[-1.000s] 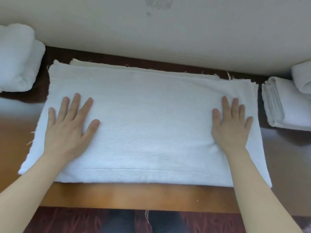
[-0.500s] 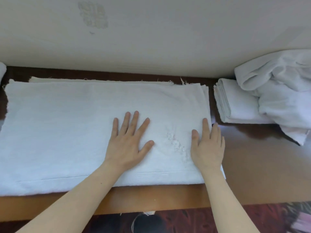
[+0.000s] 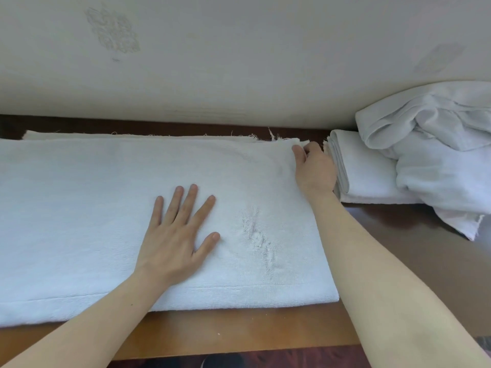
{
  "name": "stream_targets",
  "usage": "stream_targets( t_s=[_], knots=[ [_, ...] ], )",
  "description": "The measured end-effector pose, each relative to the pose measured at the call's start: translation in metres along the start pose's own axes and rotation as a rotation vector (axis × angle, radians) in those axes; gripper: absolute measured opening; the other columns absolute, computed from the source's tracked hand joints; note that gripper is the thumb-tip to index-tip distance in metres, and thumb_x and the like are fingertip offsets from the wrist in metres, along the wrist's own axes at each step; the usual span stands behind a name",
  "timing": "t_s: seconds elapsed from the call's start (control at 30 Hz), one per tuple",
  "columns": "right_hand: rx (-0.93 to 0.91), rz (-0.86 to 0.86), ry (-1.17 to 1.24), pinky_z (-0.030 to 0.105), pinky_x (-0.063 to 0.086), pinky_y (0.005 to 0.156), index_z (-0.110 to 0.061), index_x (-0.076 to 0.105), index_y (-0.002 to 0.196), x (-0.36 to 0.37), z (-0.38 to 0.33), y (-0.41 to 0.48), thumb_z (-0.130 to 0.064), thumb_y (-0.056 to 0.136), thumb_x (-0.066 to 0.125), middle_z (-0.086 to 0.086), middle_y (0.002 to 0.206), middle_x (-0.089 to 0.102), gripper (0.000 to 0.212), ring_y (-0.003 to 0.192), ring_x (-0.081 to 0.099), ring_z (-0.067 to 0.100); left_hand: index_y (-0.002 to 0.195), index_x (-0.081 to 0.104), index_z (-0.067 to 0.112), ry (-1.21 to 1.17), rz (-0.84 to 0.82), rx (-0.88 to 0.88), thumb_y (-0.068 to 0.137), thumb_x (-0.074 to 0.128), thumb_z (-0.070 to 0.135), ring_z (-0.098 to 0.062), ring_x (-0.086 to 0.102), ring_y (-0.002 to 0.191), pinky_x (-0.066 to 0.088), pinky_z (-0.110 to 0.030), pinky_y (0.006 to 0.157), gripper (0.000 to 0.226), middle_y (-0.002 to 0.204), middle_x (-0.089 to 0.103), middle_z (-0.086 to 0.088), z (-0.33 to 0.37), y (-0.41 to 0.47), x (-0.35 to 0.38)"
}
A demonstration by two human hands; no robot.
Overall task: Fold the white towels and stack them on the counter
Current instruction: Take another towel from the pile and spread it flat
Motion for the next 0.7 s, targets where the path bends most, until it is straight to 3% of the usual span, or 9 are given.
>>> stream_targets(
  t_s=[0.23,0.4,0.53,0.63,0.7],
  knots=[
    [-0.078,0.180,-0.206,0.037,0.032,0.065,-0.004,0.050,0.110,-0.011,0.007,0.011,-0.038,0.107,0.029,0.020,0.094,0.066,0.040,0.084,0.061,0.042,0.159,0.004,0.036,0.002,-0.009,0.045,0.098,0.012,0.069,-0.021,-0.004,0.154,0.007,-0.054,0.122,0.070,0.168,0.000,0.002,0.001,-0.001,-0.001],
    [-0.004,0.089,-0.254,0.038,0.034,0.071,-0.005,0.049,0.115,-0.001,0.019,0.017,-0.039,0.107,0.027,0.020,0.107,0.065,0.041,0.096,0.061,0.041,0.159,0.006,0.035,-0.007,0.017,0.058,0.099,0.014,0.068,-0.020,-0.001,0.154,0.007,-0.052,0.122,0.069,0.168,0.002,0.003,0.001,0.000,0.001],
    [0.064,0.058,-0.293,0.040,0.040,0.081,-0.002,0.037,0.139,-0.012,0.009,0.003,-0.035,0.107,0.030,0.020,0.128,0.056,0.046,0.112,0.055,0.040,0.159,0.005,0.036,-0.010,0.017,0.051,0.098,0.013,0.068,-0.020,-0.003,0.154,0.006,-0.053,0.122,0.069,0.168,0.001,0.002,0.001,0.000,0.000],
    [-0.155,0.187,-0.370,0.045,0.038,0.094,-0.007,0.043,0.140,-0.017,-0.020,-0.059,-0.038,0.102,0.038,0.017,0.130,0.053,0.049,0.117,0.050,0.036,0.159,0.004,0.037,-0.015,0.020,0.041,0.099,0.012,0.068,-0.020,-0.005,0.154,0.005,-0.053,0.122,0.068,0.168,0.001,0.002,0.001,0.000,0.001],
    [-0.344,0.008,-0.349,0.048,0.028,0.111,-0.018,0.033,0.150,0.004,-0.033,-0.111,-0.048,0.103,0.031,0.012,0.150,0.041,0.056,0.138,0.036,0.032,0.159,0.004,0.036,-0.013,0.021,0.039,0.099,0.012,0.067,-0.020,-0.005,0.154,0.003,-0.053,0.122,0.068,0.168,0.002,0.002,0.000,0.000,0.002]
  ],
)
Point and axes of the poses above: each hand's wrist, its own y-axis towards the middle knuckle, its own x-axis out of the palm, z = x × y, the point moved 6 cm from there along y, towards the middle knuckle
